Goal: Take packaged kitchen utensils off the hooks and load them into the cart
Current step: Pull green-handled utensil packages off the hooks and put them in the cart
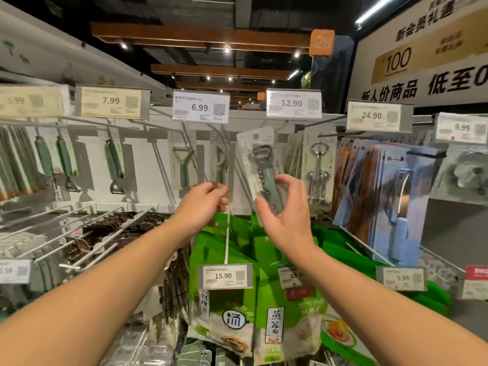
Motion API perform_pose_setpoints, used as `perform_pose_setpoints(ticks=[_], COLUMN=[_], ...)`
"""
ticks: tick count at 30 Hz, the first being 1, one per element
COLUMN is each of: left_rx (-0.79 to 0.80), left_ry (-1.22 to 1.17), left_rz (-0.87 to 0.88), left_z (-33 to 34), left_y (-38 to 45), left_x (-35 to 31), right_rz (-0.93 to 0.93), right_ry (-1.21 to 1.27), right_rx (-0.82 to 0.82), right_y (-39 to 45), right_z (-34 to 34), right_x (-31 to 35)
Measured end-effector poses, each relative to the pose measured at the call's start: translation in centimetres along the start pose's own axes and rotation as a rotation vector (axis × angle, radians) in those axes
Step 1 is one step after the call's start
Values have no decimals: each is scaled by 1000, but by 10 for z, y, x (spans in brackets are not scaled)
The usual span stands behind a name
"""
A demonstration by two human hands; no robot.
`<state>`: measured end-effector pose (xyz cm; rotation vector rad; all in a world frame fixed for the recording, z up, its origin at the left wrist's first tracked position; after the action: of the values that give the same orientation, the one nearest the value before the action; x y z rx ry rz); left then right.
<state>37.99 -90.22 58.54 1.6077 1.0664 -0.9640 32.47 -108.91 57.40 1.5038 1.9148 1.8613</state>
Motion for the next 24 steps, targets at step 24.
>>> perform_pose_setpoints(ticks=[24], left_rx=[-44], left_ry=[1104], left_rz=[205], left_z=[-30], left_y=[-17], left_x=[5], right_rz=[144], right_ry=[44], right_rx=[-89], right_y=[-9], right_z=[-24], right_x=[9])
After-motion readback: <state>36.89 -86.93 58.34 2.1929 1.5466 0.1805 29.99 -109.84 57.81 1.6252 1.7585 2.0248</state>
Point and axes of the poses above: each hand's wrist, its own y-axis towards the middle knuckle, its own z-axis out of the palm, x = y × z, the point moved 4 cm from there along y, towards the middle knuckle, and after that the axes turned 2 degrees about z, right-handed, at the moved point
